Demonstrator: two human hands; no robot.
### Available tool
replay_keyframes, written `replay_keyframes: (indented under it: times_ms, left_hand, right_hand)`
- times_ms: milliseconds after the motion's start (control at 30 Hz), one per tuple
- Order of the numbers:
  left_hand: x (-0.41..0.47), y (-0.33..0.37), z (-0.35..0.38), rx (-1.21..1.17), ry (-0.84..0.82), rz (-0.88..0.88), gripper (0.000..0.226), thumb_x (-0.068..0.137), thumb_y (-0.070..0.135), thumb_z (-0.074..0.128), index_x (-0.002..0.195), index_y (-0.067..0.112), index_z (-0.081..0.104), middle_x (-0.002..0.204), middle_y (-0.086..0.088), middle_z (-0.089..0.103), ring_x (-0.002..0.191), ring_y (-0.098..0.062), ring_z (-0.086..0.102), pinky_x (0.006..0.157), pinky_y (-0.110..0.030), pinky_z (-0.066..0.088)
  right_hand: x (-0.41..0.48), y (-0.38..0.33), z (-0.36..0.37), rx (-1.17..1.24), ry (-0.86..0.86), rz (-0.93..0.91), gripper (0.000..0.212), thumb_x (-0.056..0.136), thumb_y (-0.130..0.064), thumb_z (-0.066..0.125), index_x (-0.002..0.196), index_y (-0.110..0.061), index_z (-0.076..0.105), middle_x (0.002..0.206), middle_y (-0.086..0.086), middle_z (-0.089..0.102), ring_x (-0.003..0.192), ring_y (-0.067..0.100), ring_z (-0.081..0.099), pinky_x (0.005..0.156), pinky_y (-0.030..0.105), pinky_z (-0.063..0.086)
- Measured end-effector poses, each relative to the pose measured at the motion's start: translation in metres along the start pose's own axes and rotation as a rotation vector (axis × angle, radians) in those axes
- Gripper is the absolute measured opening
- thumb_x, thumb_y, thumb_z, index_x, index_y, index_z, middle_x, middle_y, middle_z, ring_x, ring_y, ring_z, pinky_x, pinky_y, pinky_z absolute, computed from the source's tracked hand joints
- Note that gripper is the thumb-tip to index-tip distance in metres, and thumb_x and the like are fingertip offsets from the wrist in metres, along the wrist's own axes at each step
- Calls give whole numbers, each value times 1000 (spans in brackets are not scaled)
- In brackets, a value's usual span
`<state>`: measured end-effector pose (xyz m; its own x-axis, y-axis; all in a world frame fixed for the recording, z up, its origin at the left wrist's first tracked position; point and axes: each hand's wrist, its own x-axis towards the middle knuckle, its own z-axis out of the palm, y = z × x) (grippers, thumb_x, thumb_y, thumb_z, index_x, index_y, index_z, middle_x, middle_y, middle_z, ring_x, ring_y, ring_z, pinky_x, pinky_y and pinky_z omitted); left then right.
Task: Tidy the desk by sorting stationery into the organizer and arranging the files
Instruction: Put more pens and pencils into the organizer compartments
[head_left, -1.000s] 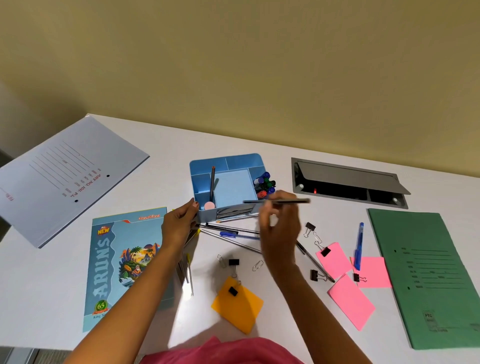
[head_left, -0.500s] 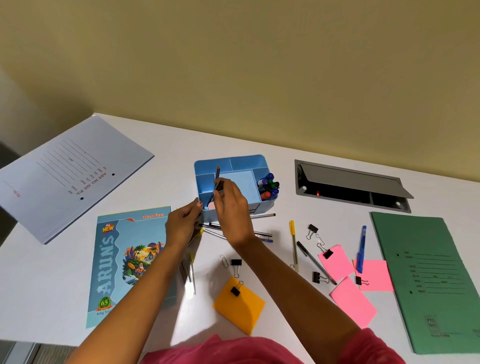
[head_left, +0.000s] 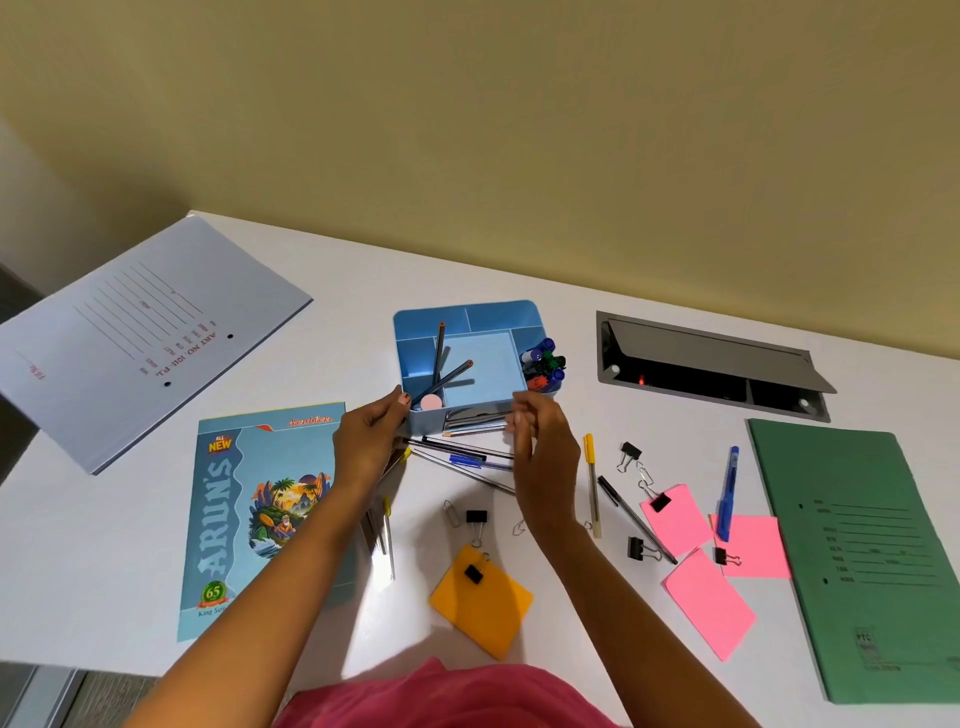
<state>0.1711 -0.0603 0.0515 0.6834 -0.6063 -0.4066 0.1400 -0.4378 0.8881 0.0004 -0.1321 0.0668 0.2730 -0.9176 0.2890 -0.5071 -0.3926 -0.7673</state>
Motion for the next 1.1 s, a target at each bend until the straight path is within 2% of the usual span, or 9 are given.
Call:
replay_keyframes:
  times_ms: [100,200,267,367,567,667,767,900,1100]
  left_hand:
    - [0,1,0,10,-7,6,39,92,39,57,122,15,65,111,-11,70,90,-20,65,68,-17,50]
    - [1,1,-2,27,-1,10,39,91,40,57,122,17,65,114,-9,69,95,-20,64,77,-25,51]
    - [2,1,-4,41,-5,18,39,90,42,58,121,19,65,115,-8,69,102,-22,64,85,-33,52]
    - [2,0,-4,63,-12,19,40,90,45,57,120,19,67,113,-6,70,103,-22,64,90,-38,53]
    - [1,0,-3,74,-3,36,39,91,43,56,121,19,66,107,-4,72,91,-18,66,81,-31,54]
    - [0,3,-1,72,18,45,39,93,39,55,123,17,63,106,-5,70,84,-14,62,66,-17,47]
    - [-2,3,-1,78,23,60,38,93,39,55,123,17,64,112,-8,70,90,-15,61,65,-16,45]
    - [-1,3,-1,75,21,52,38,93,39,55,122,17,65,114,-8,69,95,-16,61,69,-20,47]
    - [0,1,-1,69,23,38,38,92,41,56,119,17,67,111,-7,71,95,-17,64,70,-22,52]
  right_hand:
    - [-18,23,4,-95,-116,-18,16,96,-4,48,107,-2,59,98,11,65,88,15,60,79,30,53]
    - [-27,35,14,-192,-321,18,32,99,-19,38,120,-5,59,117,11,62,111,20,55,98,23,40]
    - [-29,40,20,-292,-367,-30,31,98,-14,44,123,-2,58,120,14,62,116,27,53,98,25,38]
    - [-29,48,26,-397,-435,-118,45,71,11,74,114,2,64,106,18,67,100,33,62,84,32,53]
    - [-26,52,22,-479,-426,-135,37,58,5,85,90,-3,69,80,11,65,74,25,61,60,26,50]
    - [-26,52,15,-483,-472,-60,26,68,-1,81,87,-2,64,82,13,62,77,27,58,63,27,46]
    - [-25,60,10,-518,-558,5,11,89,-8,62,97,-1,59,98,14,59,92,24,50,73,24,35]
    - [-27,53,0,-319,-471,52,4,92,-10,57,92,-8,53,91,6,53,82,15,46,61,14,33]
    - [-18,-2,-6,-34,-281,31,9,96,-19,49,88,-16,47,79,2,54,64,1,51,60,6,41]
